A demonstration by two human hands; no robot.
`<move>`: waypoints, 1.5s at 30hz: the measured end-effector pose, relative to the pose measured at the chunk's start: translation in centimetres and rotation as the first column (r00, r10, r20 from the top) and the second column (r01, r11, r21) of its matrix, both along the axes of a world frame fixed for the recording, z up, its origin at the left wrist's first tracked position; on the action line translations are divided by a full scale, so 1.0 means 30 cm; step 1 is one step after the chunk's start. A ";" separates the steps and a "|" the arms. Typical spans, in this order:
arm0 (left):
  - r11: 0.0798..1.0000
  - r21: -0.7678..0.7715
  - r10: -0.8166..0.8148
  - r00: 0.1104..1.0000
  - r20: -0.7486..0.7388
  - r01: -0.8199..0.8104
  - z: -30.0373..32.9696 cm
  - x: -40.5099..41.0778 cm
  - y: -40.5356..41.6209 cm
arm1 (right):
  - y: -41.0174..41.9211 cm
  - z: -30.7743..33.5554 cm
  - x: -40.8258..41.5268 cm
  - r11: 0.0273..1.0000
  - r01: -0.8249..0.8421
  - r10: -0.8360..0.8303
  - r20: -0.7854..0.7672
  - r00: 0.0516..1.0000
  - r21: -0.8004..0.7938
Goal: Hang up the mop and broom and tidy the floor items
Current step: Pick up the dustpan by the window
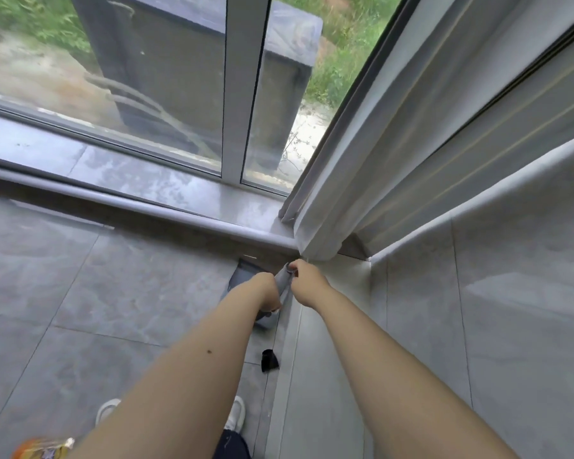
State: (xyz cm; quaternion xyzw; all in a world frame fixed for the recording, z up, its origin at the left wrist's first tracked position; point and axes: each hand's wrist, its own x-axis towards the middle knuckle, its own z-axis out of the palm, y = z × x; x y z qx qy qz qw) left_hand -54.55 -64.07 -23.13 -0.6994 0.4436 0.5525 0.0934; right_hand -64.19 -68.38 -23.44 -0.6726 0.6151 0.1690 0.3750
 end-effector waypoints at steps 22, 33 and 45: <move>0.860 -0.331 0.424 0.905 0.038 -0.389 0.250 0.900 0.339 | 0.241 0.262 0.901 0.928 -0.323 0.351 0.139 0.926 -0.186; 0.746 -0.402 0.628 0.762 0.159 -0.531 0.364 1.442 0.651 | 0.510 0.387 1.495 0.793 -0.554 0.601 0.177 0.779 -0.254; 0.526 -0.468 0.848 0.478 0.227 -0.710 0.470 2.002 0.918 | 0.683 0.457 2.162 0.579 -0.749 0.815 0.198 0.545 -0.322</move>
